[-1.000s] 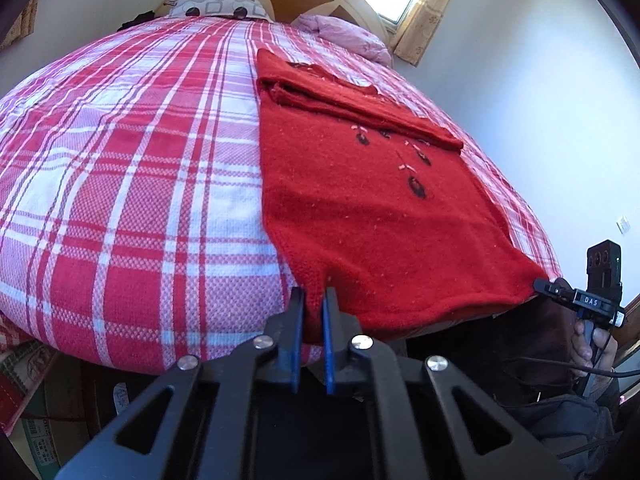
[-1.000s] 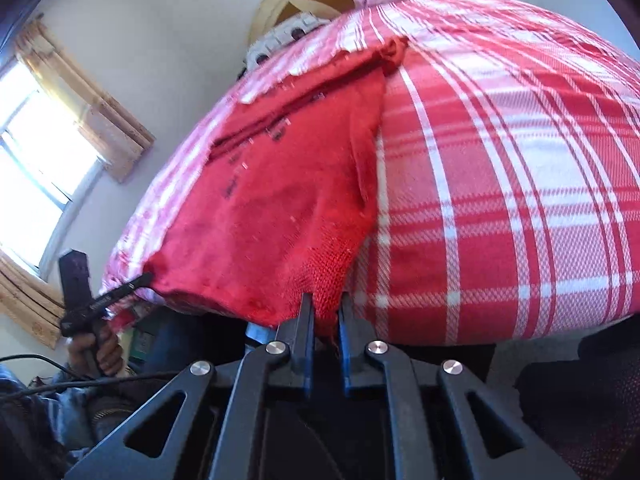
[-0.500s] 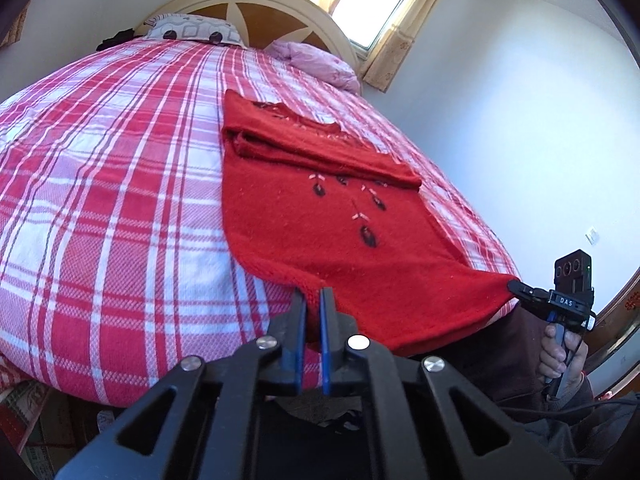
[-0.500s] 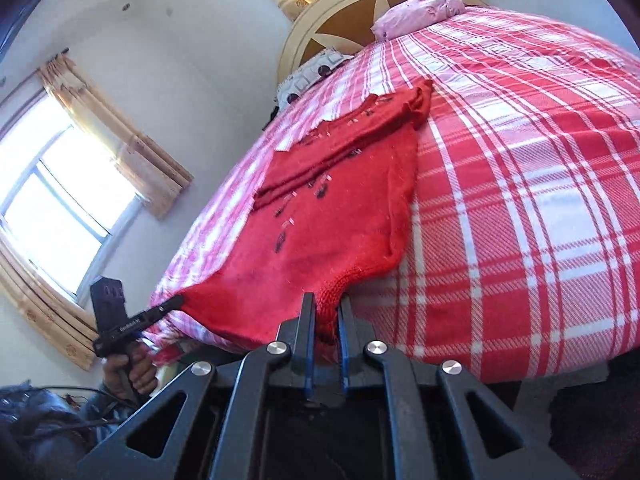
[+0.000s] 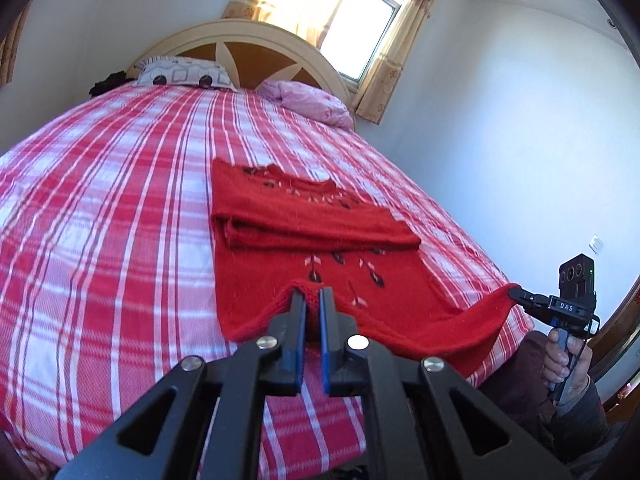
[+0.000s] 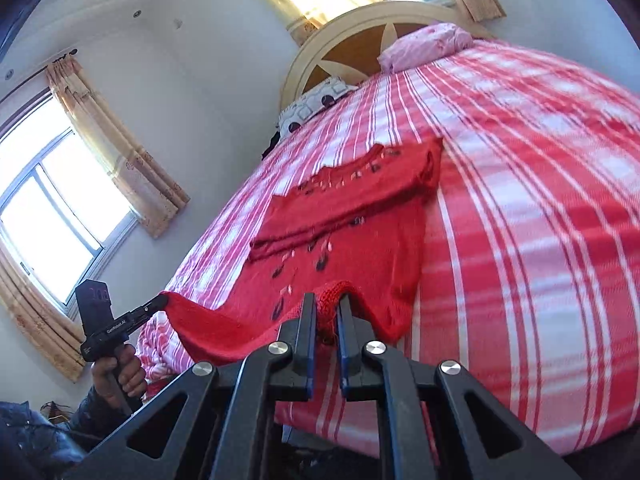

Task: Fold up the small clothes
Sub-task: 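Lift the held hem with both grippers and fold it toward the collar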

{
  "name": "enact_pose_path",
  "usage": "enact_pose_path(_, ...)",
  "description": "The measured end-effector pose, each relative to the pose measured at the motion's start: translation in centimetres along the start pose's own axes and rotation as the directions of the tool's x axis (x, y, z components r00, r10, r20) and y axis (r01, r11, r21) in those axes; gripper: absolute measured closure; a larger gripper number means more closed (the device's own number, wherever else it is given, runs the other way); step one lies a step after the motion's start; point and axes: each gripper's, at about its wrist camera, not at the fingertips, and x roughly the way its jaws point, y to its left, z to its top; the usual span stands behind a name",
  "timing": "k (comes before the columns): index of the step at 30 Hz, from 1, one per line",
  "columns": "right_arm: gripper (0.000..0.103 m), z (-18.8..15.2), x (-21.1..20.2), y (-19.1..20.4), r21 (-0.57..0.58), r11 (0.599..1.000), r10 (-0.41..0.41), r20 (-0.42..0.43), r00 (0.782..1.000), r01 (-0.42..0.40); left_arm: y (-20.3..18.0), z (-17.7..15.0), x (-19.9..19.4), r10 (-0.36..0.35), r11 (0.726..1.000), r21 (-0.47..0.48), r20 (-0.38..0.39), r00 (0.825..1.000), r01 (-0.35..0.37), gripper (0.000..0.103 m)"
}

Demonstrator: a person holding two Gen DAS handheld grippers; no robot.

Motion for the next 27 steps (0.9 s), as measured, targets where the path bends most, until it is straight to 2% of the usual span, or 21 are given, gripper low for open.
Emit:
enact_pose_path(4, 0.095, 3.1, 1.2, 0.2, -0.009, 1.0, 0.003, 0.022, 1.0, -0.003, 0.4, 2.8, 1.3, 0.013, 1.0, 0.001, 0.032, 0.999, -0.013, 0.097)
enact_pose_path(18, 0.095, 14.0, 8.1, 0.0, -0.051, 0.998, -0.03, 0.047, 0.998, 0.033, 2.6, 11.3, 8.4, 0.054, 0.999, -0.002, 0.067, 0.996, -0.054, 0.097)
enact_pose_path(27, 0.095, 19.9, 14.4, -2.6, -0.034, 0.996, -0.085, 0.024, 0.996, 0.085, 5.7, 15.4, 14.3, 0.112, 0.993, -0.033, 0.041, 0.993, -0.111, 0.097)
